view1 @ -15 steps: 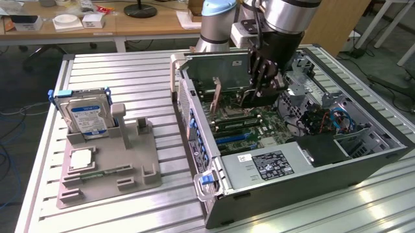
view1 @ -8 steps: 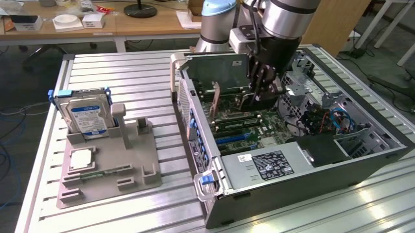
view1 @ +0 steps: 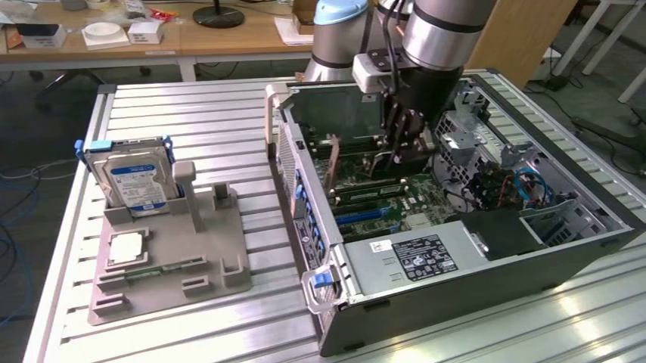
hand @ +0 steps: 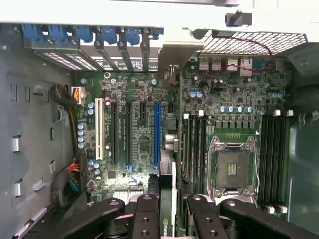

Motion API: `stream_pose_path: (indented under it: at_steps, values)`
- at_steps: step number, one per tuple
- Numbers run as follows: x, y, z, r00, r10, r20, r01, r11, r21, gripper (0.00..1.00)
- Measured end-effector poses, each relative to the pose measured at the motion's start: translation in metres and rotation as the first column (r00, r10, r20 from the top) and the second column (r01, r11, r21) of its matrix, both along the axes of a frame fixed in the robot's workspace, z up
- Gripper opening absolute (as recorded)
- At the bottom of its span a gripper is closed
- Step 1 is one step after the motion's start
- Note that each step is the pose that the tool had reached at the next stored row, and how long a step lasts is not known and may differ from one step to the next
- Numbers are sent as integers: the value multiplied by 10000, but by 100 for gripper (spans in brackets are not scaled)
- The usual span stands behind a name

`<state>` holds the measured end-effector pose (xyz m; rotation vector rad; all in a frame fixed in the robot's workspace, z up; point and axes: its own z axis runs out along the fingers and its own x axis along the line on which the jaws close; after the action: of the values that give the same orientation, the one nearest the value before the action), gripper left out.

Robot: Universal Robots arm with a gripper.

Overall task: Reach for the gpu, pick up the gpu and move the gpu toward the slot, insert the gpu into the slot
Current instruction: 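Insert the gpu into the slot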

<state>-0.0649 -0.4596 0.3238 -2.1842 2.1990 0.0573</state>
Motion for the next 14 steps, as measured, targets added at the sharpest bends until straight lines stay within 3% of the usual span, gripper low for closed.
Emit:
stream_pose_path:
  at_steps: [14]
  values:
    - [-44, -12, -130, 10000, -3, -1, 3, 10000, -3, 26]
